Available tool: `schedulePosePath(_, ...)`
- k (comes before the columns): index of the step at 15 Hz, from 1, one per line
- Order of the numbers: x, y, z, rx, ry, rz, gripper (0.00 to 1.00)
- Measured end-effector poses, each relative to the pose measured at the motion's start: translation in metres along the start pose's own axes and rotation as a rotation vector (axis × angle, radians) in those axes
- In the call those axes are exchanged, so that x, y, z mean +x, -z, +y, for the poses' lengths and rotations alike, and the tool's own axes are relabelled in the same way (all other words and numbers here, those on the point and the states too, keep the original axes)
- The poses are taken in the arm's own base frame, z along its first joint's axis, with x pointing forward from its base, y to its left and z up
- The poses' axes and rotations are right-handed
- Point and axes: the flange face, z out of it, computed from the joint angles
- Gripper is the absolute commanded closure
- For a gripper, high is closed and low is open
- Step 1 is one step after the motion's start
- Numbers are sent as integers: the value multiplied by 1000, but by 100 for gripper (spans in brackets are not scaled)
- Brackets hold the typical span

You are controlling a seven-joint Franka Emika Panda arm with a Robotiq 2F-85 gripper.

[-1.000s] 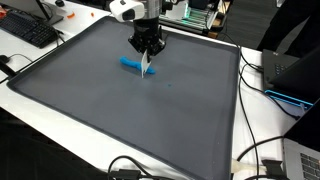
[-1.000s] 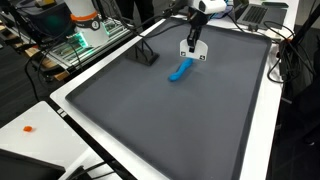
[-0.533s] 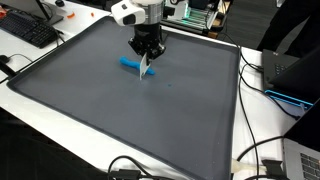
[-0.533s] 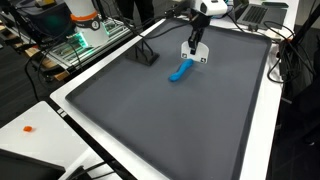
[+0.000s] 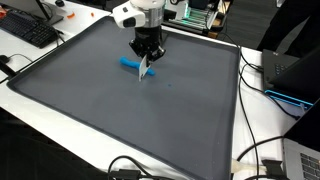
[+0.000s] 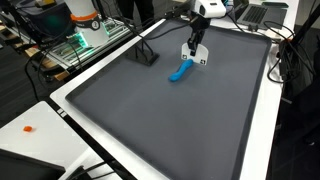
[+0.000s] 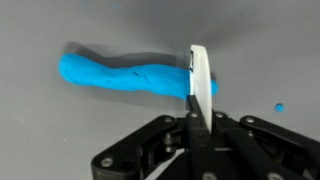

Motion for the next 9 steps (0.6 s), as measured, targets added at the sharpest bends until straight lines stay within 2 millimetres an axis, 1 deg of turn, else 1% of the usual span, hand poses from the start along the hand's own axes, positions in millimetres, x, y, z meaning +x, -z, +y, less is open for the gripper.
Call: schedulePosePath(9,-2,-10,0,-2,-13,-15,99)
